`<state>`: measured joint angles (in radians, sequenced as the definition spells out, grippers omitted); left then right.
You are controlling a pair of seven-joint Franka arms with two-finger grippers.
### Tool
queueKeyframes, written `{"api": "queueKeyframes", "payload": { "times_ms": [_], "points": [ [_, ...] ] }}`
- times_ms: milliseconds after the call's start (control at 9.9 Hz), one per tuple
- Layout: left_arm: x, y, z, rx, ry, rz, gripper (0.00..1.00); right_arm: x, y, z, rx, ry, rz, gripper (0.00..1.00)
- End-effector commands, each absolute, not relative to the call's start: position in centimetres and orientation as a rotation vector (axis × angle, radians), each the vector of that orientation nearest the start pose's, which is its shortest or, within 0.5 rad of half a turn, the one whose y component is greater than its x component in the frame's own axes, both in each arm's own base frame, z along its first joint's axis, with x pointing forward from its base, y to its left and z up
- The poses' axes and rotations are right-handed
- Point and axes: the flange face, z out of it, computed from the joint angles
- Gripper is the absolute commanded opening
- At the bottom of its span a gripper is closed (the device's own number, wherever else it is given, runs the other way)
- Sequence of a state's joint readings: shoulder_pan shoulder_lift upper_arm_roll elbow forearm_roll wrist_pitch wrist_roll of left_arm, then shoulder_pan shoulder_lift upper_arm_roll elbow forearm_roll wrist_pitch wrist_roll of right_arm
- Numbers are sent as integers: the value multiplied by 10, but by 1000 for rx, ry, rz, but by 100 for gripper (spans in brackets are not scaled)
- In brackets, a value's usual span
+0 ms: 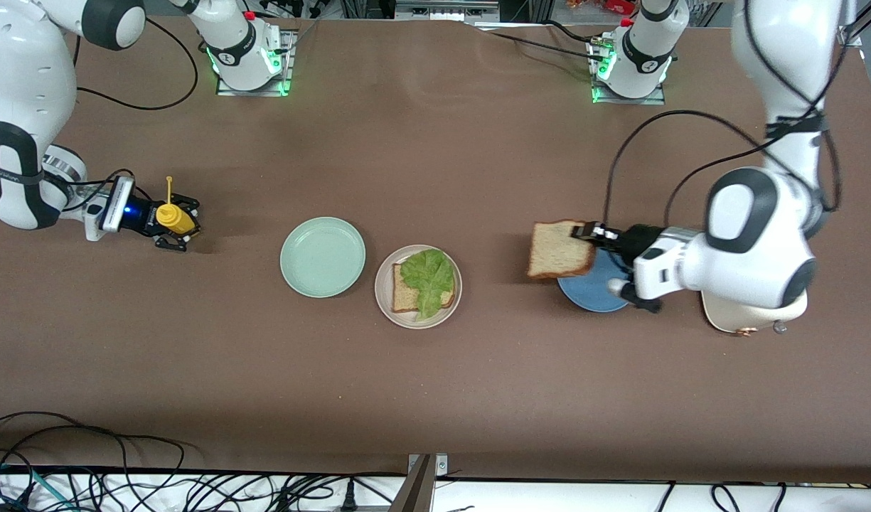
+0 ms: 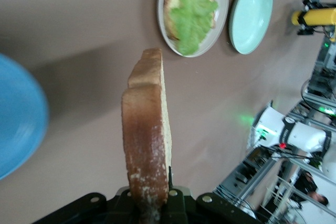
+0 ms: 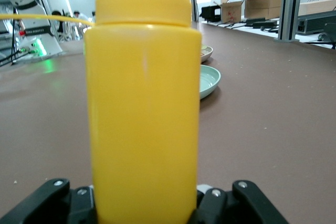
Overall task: Make sandwich on beige plate with both arms
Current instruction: 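Lower the bread onto the sandwich while the right gripper releases the mustard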
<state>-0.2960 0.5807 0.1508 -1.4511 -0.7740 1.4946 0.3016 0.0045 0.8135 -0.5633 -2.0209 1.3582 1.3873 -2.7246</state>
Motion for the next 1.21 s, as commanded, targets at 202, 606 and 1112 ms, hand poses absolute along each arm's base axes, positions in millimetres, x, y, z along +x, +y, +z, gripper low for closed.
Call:
{"api": "queueKeyframes", "payload": {
  "times_ms": [202, 606, 1112],
  "points": [
    [630, -276, 337, 2261, -335, -443, 0, 467, -166, 49, -1502, -1161, -1139, 0],
    [622, -351, 308, 2188, -233, -325, 0, 467, -170, 50, -1512, -1144, -1148, 82],
    [618, -402, 259, 2165, -34, -175, 0, 462, -215, 70, -1513, -1114, -1116, 100]
  ]
}}
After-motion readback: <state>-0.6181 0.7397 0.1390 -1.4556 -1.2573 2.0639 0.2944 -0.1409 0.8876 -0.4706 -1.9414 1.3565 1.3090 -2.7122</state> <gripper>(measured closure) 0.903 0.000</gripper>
